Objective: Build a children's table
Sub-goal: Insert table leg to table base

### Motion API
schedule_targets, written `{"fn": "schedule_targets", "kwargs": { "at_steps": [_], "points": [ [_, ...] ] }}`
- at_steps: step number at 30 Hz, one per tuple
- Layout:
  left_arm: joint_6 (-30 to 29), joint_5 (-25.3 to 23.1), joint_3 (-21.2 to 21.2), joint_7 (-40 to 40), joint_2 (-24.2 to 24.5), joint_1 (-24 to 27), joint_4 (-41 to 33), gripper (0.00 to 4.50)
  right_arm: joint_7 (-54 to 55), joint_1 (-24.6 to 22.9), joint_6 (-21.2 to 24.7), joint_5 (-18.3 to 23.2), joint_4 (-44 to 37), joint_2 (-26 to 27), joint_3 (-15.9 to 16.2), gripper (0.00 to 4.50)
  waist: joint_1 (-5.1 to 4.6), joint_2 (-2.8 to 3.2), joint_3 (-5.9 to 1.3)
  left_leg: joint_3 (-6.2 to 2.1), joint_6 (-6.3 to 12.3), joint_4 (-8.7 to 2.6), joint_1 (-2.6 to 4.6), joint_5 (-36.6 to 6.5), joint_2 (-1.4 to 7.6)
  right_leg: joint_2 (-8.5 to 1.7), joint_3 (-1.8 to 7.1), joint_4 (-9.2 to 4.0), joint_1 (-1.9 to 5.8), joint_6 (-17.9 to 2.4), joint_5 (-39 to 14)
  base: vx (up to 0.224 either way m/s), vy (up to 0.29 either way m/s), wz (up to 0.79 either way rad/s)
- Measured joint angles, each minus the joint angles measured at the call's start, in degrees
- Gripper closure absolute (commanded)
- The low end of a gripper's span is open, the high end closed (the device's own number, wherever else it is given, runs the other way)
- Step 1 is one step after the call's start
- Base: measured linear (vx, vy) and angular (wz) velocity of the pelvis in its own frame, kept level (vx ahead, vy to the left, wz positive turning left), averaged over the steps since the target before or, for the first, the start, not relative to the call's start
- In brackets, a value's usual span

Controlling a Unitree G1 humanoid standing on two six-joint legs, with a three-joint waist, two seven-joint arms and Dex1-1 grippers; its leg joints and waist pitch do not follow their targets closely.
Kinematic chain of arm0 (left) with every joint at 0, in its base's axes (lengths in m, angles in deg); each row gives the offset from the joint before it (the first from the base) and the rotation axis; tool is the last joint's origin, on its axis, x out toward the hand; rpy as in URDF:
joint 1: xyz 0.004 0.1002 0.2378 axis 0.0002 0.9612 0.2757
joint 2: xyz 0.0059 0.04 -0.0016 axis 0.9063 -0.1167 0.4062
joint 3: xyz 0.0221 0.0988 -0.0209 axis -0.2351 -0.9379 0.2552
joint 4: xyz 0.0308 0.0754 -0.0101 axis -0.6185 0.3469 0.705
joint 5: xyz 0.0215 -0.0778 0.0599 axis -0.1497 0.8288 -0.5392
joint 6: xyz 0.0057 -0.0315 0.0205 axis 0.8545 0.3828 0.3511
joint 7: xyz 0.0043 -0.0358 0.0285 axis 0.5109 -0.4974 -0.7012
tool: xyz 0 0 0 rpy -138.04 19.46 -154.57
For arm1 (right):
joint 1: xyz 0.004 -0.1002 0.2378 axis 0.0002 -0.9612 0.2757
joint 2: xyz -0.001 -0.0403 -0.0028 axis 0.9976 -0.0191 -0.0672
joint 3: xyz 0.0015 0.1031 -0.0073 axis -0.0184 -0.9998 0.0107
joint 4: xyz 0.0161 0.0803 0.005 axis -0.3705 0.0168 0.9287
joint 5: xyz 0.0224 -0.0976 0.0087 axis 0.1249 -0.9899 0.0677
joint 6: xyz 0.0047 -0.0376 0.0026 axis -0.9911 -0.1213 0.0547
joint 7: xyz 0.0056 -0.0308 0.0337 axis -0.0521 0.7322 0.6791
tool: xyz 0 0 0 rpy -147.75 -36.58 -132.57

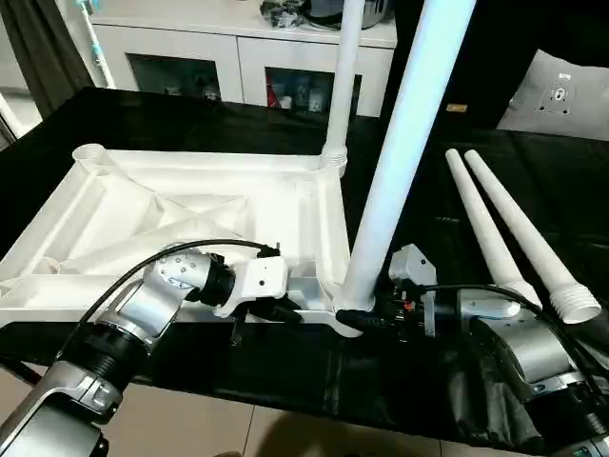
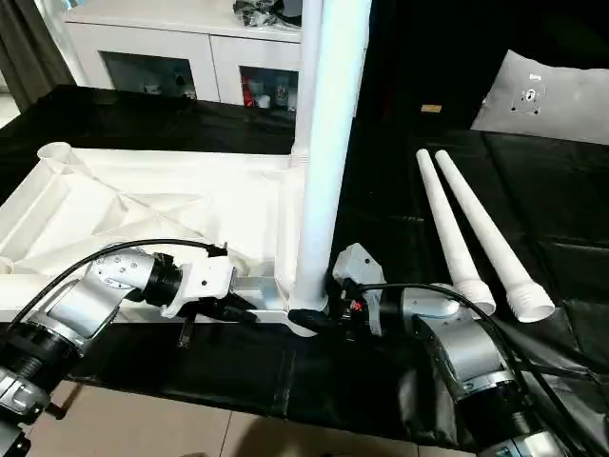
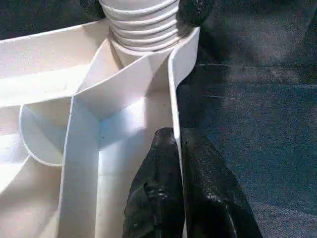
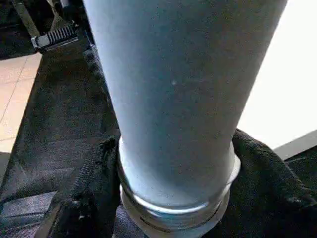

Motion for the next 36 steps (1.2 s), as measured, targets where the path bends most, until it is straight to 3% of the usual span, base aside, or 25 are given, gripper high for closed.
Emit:
{"fn": "schedule_targets", "kwargs": {
  "at_steps": [4, 10, 16, 21, 24, 26, 30, 31, 36],
  "points": [
    [-0.88, 0.51, 0.22, -0.03, -0.16, 0.02, -0.03, 4.50, 0.08, -0.11, 0.37, 0.03, -0.14, 0.12, -0.05, 1.74, 0.00, 0.01, -0.01, 0.00, 0.00, 0.00, 0.00, 0.00, 0.00, 0.00, 0.00, 0.02, 0.01, 0.00, 0.00, 0.000, 0.000, 0.00],
    [-10.65, 0.77, 2.41, 4.85, -3.15, 1.08, -1.92, 4.50, 9.09, -2.58, 4.42, -0.66, -2.61, 4.86, -2.36, 1.75, -0.14, 0.17, -0.13, 0.04, -0.04, 0.09, 0.06, 0.05, 0.02, 0.00, 0.00, 0.03, 0.23, 0.25, -0.14, 0.000, 0.000, 0.00],
    [-21.81, -0.68, 5.06, 16.22, -10.16, 2.10, -4.19, 4.50, 26.54, -2.55, 7.33, -4.47, -1.87, 13.59, -6.49, 1.75, -1.61, 0.40, -0.33, 0.08, -0.12, 0.31, 0.08, 0.13, 0.04, -0.01, 0.01, -0.05, 0.27, 0.30, -0.17, 0.000, 0.000, 0.00],
    [-27.86, -2.83, 6.72, 26.96, -17.73, 2.19, -4.47, 4.50, 38.68, 0.08, 6.42, -7.91, 2.39, 19.48, -9.62, 1.75, -1.64, 0.61, -0.47, 0.05, -0.11, 0.36, 0.08, 0.13, 0.03, -0.01, -0.01, -0.07, 0.25, 0.31, -0.16, 0.000, 0.000, 0.00],
    [-29.24, -4.65, 6.65, 31.99, -21.00, 2.01, -4.41, 4.50, 44.23, 2.02, 5.84, -10.58, 4.48, 21.24, -9.83, 1.75, -1.60, 0.71, -0.53, 0.02, -0.10, 0.35, 0.06, 0.11, 0.00, -0.03, 0.00, -0.09, 0.24, 0.32, -0.16, 0.000, 0.000, 0.00],
    [-29.48, -4.73, 6.52, 33.59, -21.99, 2.00, -4.41, 4.50, 45.76, 2.32, 5.66, -10.76, 4.93, 22.21, -10.82, 1.19, -1.54, 0.71, -0.53, 0.01, -0.05, 0.31, 0.00, 0.08, 0.00, -0.02, -0.01, -0.09, 0.21, 0.32, -0.15, 0.000, 0.000, 0.00],
    [-29.44, -4.68, 6.25, 33.82, -21.60, 1.79, -4.45, 4.50, 44.79, 0.67, 3.53, -9.98, 4.32, 22.40, -11.08, 0.95, -1.43, 0.71, -0.53, -0.02, -0.02, 0.15, -0.07, 0.03, 0.00, -0.01, -0.03, -0.08, 0.19, 0.33, -0.13, 0.000, 0.000, 0.00],
    [-29.44, -4.71, 6.26, 33.81, -21.24, 1.68, -4.45, 4.50, 44.29, 0.11, 3.27, -9.87, 4.32, 22.40, -11.05, 0.69, -1.50, 0.71, -0.53, -0.01, -0.03, 0.12, -0.08, 0.03, 0.01, -0.01, -0.04, -0.08, 0.18, 0.33, -0.13, 0.000, 0.000, 0.00],
    [-28.99, -5.18, 6.25, 32.71, -19.07, 1.45, -4.44, 4.50, 40.30, -1.93, 2.48, -7.70, 3.78, 21.86, -10.97, 0.48, -1.91, 0.70, -0.53, 0.01, -0.03, 0.10, -0.06, 0.05, 0.14, 0.08, -0.10, -0.07, 0.12, 0.34, -0.12, 0.000, 0.000, 0.00]
  ]
}}
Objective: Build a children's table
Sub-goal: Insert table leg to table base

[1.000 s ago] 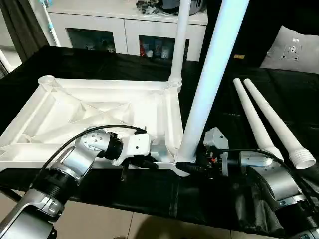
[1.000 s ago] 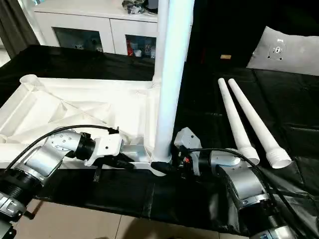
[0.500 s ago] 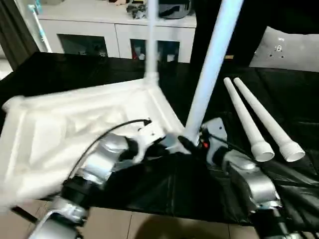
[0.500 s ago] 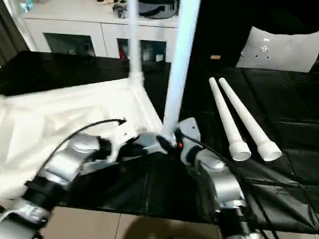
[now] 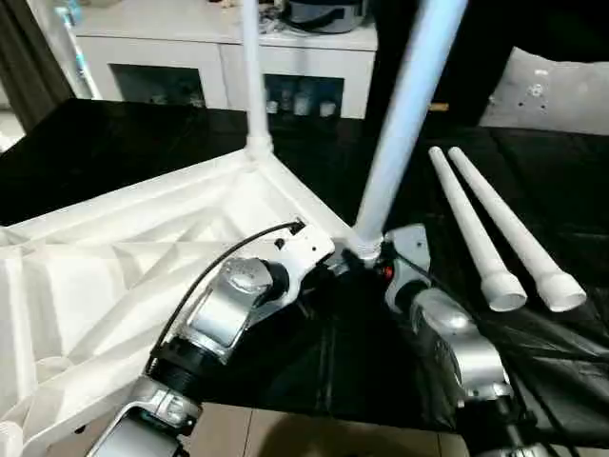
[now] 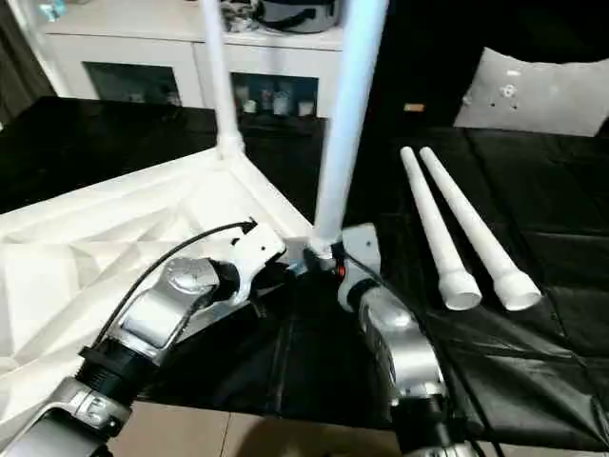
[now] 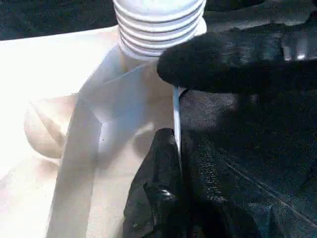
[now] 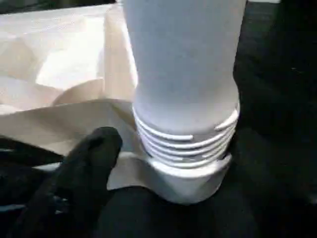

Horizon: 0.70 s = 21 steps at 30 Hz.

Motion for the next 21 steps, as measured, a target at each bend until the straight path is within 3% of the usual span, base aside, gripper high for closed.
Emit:
{"fn": "schedule_targets", "kwargs": {
  "at_steps": [4, 11, 21],
  "points": [
    [1.77, 0.67, -0.53, -4.44, 3.64, 0.03, -0.57, 4.50, -6.48, -1.11, 0.04, 2.16, -1.42, -3.25, 0.25, 0.05, 0.16, 0.01, 0.01, 0.01, 0.00, 0.00, 0.00, 0.00, 0.04, 0.01, -0.03, 0.00, -0.03, 0.00, 0.00, 0.000, 0.000, 0.00],
    [3.38, 1.86, -1.19, -10.45, 8.22, 0.97, -2.85, 4.50, -14.74, -2.34, -0.06, 4.95, -5.12, -8.45, 0.86, 0.05, 0.61, 0.18, 0.08, 0.00, 0.00, 0.01, 0.03, -0.03, 0.01, -0.01, -0.01, -0.04, -0.08, -0.29, 0.17, 0.000, 0.000, 0.00],
    [-2.72, 3.05, -2.25, -13.40, 9.61, 4.16, -10.79, 4.50, -15.99, -5.28, 1.38, 7.66, -10.08, -7.36, 1.87, 0.05, 0.68, 0.35, 0.11, 0.00, -0.01, -0.02, 0.04, -0.03, -0.01, -0.02, 0.01, -0.04, -0.05, -0.02, 0.01, 0.000, 0.000, 0.00]
  ]
}}
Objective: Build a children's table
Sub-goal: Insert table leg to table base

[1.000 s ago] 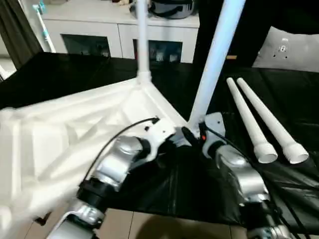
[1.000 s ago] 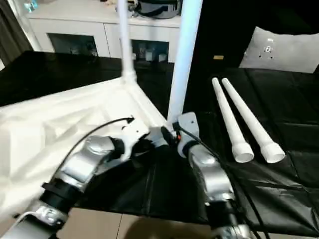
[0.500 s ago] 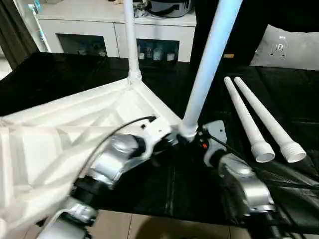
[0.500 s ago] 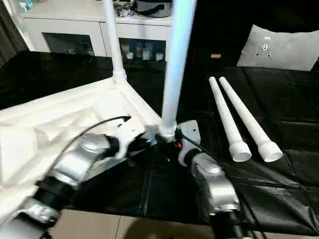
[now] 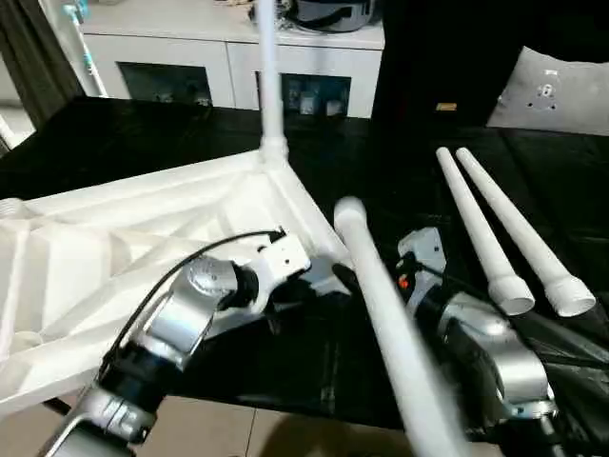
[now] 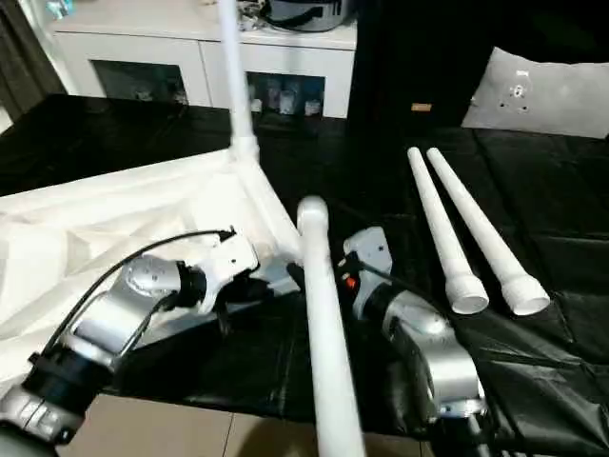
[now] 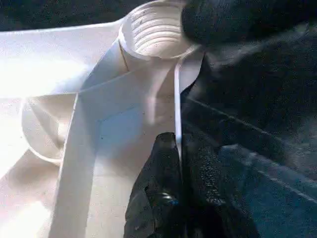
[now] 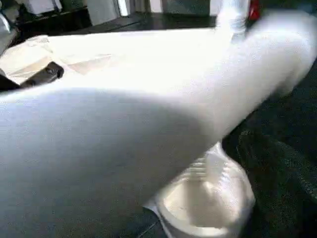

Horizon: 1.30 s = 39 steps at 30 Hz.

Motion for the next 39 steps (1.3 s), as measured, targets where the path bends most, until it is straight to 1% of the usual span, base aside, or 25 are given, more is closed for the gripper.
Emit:
{"fn": "schedule_targets", "kwargs": {
  "at_steps": [11, 18, 24, 26, 31, 33, 36, 39],
  "points": [
    [-5.24, 0.85, -0.53, 0.26, -0.39, 1.61, -4.50, 4.50, 3.81, -0.64, 3.09, -0.18, -0.03, 0.43, 0.23, 0.05, -0.14, 0.36, -0.01, 0.00, 0.00, -0.01, -0.02, 0.00, -0.01, 0.00, 0.01, 0.00, 0.00, 0.03, -0.02, 0.000, 0.000, 0.00],
    [-5.54, 0.94, -0.66, 0.80, -0.48, 1.64, -4.63, 4.50, 5.18, -0.29, 3.72, -1.37, 0.06, -0.32, 0.20, 0.05, -0.22, 0.38, -0.02, 0.00, 0.00, -0.01, -0.02, 0.00, -0.03, 0.00, 0.01, 0.00, 0.01, 0.05, -0.03, 0.000, 0.000, 0.00],
    [-5.13, 1.41, -0.66, 1.07, 0.00, 1.70, -4.62, 4.50, 5.56, 0.97, 4.92, -3.48, 0.04, -3.37, 0.88, 0.05, -0.24, 0.37, -0.02, 0.01, 0.00, -0.01, -0.07, 0.00, -0.02, 0.00, 0.01, 0.00, 0.00, 0.05, -0.03, 0.000, 0.000, 0.00],
    [-4.00, 1.38, -0.67, 1.05, 0.54, 1.89, -4.41, 4.50, 5.48, 1.26, 5.44, -3.89, 0.04, -4.12, 1.08, 0.05, -0.31, 0.36, -0.01, 0.01, 0.00, -0.01, -0.07, 0.00, -0.02, 0.00, 0.01, 0.01, 0.00, 0.06, -0.03, 0.000, 0.000, 0.00],
    [-1.90, 1.27, -0.68, 1.18, 0.85, 1.89, -3.34, 4.50, 5.55, 2.71, 5.56, -3.96, 0.01, -4.75, 0.34, 0.05, -0.40, 0.35, -0.01, 0.02, 0.01, 0.01, -0.03, 0.02, -0.01, 0.00, 0.00, 0.00, 0.00, 0.07, -0.04, 0.000, 0.000, 0.00],
    [1.64, 1.27, -1.18, 0.65, 2.18, 1.86, -2.32, 4.50, 5.54, 2.93, 5.57, -3.69, 0.02, -4.80, 0.09, 0.05, -0.46, 0.32, 0.01, 0.03, 0.01, 0.01, -0.08, 0.02, 0.00, 0.02, 0.00, 0.01, -0.02, 0.08, -0.04, 0.000, 0.000, 0.00],
    [9.29, 0.46, -1.52, -0.55, 4.94, 1.51, 0.51, 4.50, 5.62, 3.82, 5.59, -3.37, 0.04, -5.39, -1.25, 0.05, -0.49, 0.28, 0.03, 0.02, 0.01, 0.00, -0.06, 0.03, 0.03, 0.04, -0.01, 0.02, -0.03, 0.08, -0.04, 0.000, 0.000, 0.00],
    [16.87, -0.29, -1.58, -2.43, 7.57, 0.29, 4.59, 4.50, 5.93, 4.98, 5.57, -3.27, 0.12, -6.15, -2.41, 0.05, -0.31, 0.17, 0.04, 0.02, 0.00, 0.01, -0.02, 0.04, 0.04, 0.05, -0.01, 0.04, -0.03, 0.08, -0.04, 0.000, 0.000, 0.00]
  ]
}}
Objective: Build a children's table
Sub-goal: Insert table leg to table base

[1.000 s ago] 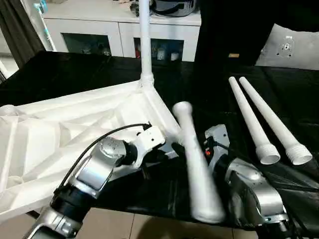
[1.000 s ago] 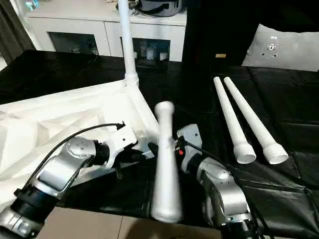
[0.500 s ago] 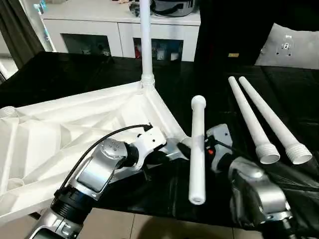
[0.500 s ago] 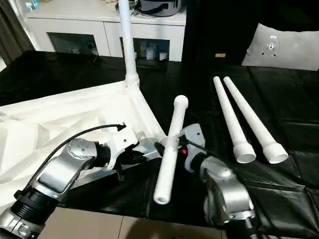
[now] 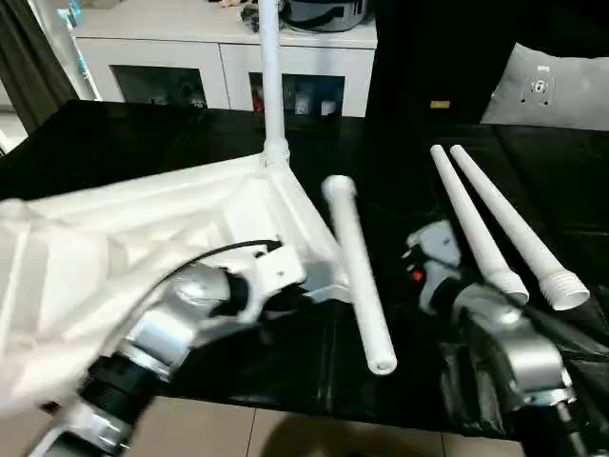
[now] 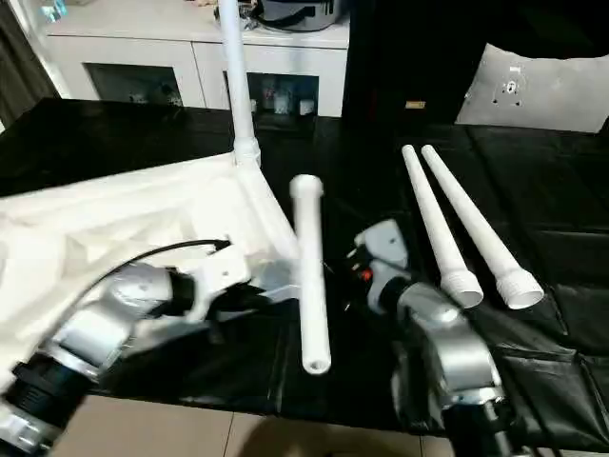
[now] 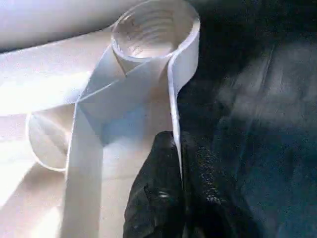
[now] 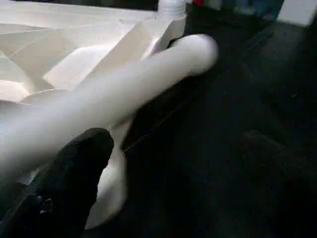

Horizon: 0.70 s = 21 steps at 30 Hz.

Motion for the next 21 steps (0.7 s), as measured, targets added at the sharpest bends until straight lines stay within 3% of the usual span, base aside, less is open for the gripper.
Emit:
{"fn": "schedule_targets", "kwargs": {
  "at_steps": [15, 18, 19, 21],
  "points": [
    [10.32, -0.47, 0.21, -2.02, 1.80, -4.82, 10.93, 4.50, 1.88, -0.62, 0.88, -0.94, 0.61, 0.37, 0.39, 0.05, 0.09, -0.05, 0.02, 0.02, -0.03, 0.02, 0.01, 0.00, -0.05, -0.03, 0.07, 0.06, -0.10, -0.09, 0.06, 0.000, 0.000, 0.00],
    [11.39, -0.35, 0.22, -2.10, 1.51, -5.63, 12.80, 4.50, 2.46, -0.76, 2.90, 0.45, 0.59, 0.75, -1.32, 0.05, 0.10, -0.05, 0.02, 0.02, -0.07, 0.02, 0.02, 0.04, -0.04, -0.03, 0.06, 0.07, -0.09, -0.08, 0.08, 0.000, 0.000, 0.00],
    [11.44, -0.12, 0.43, -2.36, 1.53, -5.76, 13.25, 4.06, 2.71, -0.76, 3.85, 1.42, 0.51, 0.93, -2.19, 0.00, 0.12, -0.05, 0.02, 0.02, -0.08, 0.02, 0.02, 0.04, -0.04, -0.03, 0.06, 0.07, -0.09, -0.08, 0.08, 0.000, 0.000, 0.00],
    [11.88, 0.02, 0.67, -2.91, 1.81, -5.87, 13.35, 4.06, 2.98, -0.74, 5.93, 2.65, 0.43, 1.17, -3.40, 0.00, 0.05, -0.05, 0.02, 0.02, -0.08, 0.02, 0.02, 0.04, -0.03, -0.03, 0.06, 0.06, -0.09, -0.08, 0.08, 0.000, 0.000, 0.00]
  ]
}}
